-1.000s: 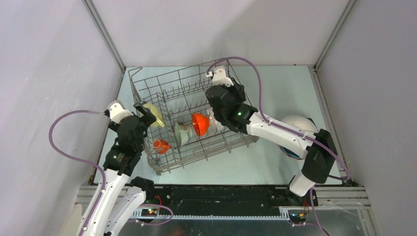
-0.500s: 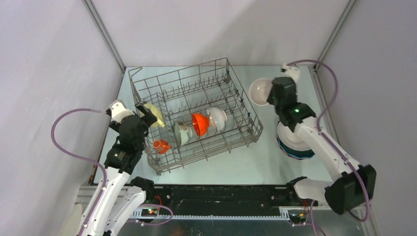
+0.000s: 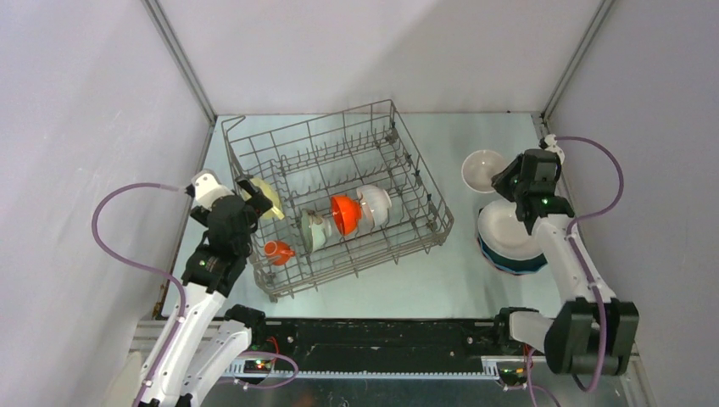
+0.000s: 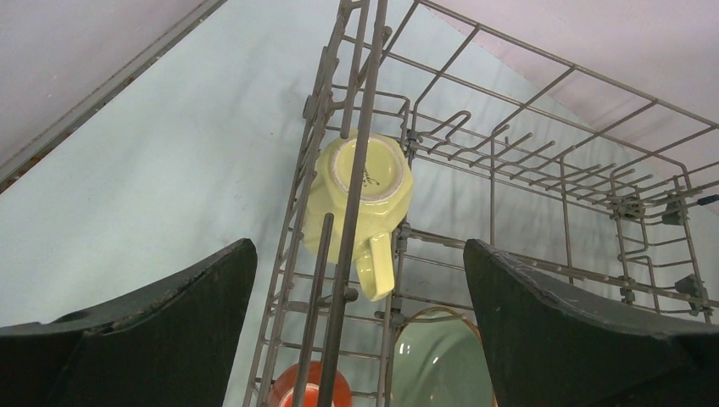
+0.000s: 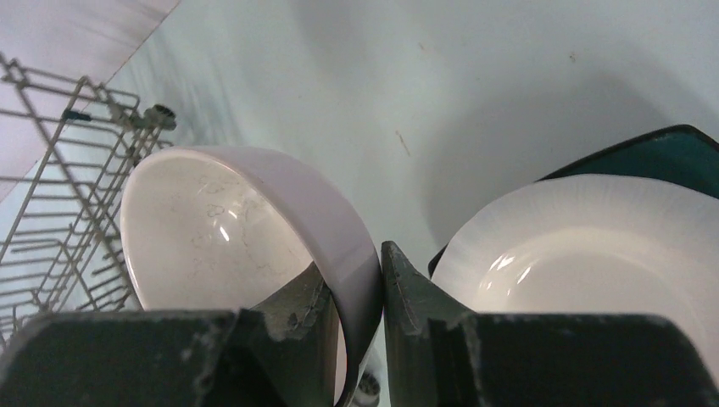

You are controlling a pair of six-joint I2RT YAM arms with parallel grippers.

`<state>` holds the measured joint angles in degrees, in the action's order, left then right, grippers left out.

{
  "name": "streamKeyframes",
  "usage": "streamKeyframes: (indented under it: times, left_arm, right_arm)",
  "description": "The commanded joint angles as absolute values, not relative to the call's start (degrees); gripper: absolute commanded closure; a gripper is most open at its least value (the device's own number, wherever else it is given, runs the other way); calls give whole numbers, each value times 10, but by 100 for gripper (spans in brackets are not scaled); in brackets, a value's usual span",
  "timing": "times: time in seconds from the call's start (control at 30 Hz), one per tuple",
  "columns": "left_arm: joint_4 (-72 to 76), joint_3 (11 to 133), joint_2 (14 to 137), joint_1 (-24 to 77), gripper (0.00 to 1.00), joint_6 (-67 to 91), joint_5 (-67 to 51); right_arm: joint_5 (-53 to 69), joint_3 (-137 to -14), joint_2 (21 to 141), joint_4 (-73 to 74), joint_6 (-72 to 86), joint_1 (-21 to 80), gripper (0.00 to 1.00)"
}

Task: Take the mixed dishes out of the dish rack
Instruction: Place the bowl at the center of the board.

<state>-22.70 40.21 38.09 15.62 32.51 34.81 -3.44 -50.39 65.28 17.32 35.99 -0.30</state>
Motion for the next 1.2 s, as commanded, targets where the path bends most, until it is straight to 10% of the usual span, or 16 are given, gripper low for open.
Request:
streamKeyframes:
  times: [0.0, 0.87, 1.17]
  left_arm:
    - [-221, 428, 390, 154, 0, 325, 346]
    - [-250, 415, 382, 154, 0, 345, 337]
    - [-256, 408, 362, 154, 0, 345, 349]
  right_arm:
    - [37, -517, 715, 100, 381, -31, 100]
    - [-34, -681, 1047, 99, 345, -24, 88]
    - [-61, -701, 1048, 135, 352, -27, 52]
